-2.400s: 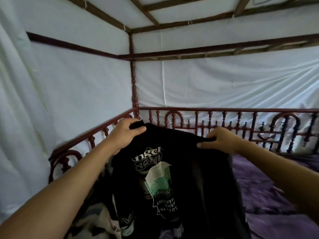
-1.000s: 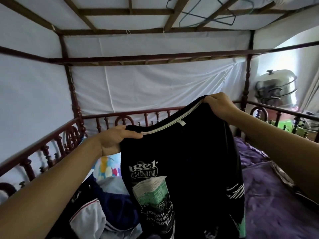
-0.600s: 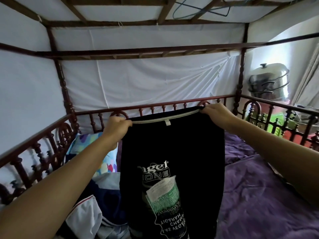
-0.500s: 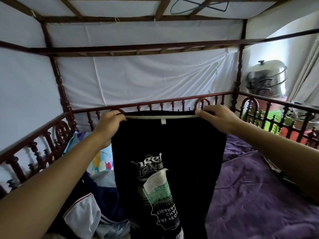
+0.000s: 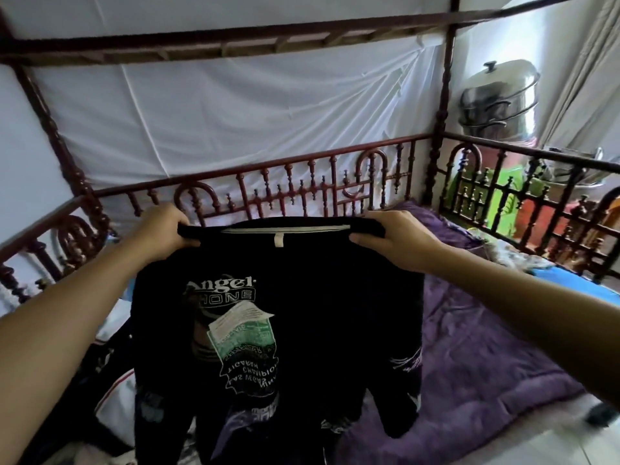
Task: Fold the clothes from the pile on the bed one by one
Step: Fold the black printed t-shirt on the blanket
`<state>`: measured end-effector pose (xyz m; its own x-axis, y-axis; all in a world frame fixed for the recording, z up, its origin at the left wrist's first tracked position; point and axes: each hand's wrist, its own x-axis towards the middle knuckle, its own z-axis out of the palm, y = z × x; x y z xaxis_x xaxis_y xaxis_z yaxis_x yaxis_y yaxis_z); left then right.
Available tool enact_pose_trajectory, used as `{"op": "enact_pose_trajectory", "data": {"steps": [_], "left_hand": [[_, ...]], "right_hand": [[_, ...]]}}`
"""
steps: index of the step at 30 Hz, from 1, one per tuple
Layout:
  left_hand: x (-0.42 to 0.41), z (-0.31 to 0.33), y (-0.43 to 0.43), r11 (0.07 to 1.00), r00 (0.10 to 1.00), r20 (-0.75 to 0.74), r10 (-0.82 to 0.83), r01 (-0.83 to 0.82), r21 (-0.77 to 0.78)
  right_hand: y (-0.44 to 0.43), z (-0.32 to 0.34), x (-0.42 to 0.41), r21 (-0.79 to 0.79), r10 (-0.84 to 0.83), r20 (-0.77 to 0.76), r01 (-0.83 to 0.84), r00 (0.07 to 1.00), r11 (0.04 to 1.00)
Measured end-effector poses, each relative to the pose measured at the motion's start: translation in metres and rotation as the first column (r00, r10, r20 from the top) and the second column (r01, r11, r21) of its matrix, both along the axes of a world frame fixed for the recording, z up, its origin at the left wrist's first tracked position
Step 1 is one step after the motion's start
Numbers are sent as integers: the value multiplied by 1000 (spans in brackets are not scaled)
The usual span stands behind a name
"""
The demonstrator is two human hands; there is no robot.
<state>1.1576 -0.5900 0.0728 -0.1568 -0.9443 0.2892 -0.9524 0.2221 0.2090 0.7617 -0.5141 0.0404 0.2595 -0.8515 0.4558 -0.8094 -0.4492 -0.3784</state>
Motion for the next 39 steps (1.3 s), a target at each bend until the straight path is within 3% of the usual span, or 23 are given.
{"op": "enact_pose_trajectory", "data": {"steps": [6,12,17,21,29,39], "left_hand": [[-61,-41,-64,941,957,29,290,-279,-193],[-172,-82,-154,927,909,-254,329,-363,-99],[-283,-139,-216,943,835,-439,332,-304,134],[-357,-184,-248,966,900,-356,251,-207,158],[-528,-254,-308,956,932,-361,-28,131,264],[-771,-311,-341,882,885,-415,-210,355,311]], "right_hand": [[-26,-52,-57,156,-67,213,33,975,987],[-59,-127,-143,334,-139,294,34,946,942],[-97,-187,-224,483,-327,250,175,911,858],[-117,-231,-290,589,-486,149,317,861,743],[-122,-290,-415,662,-791,51,573,610,484],[-136,-373,-600,644,-914,-158,740,374,192]]}}
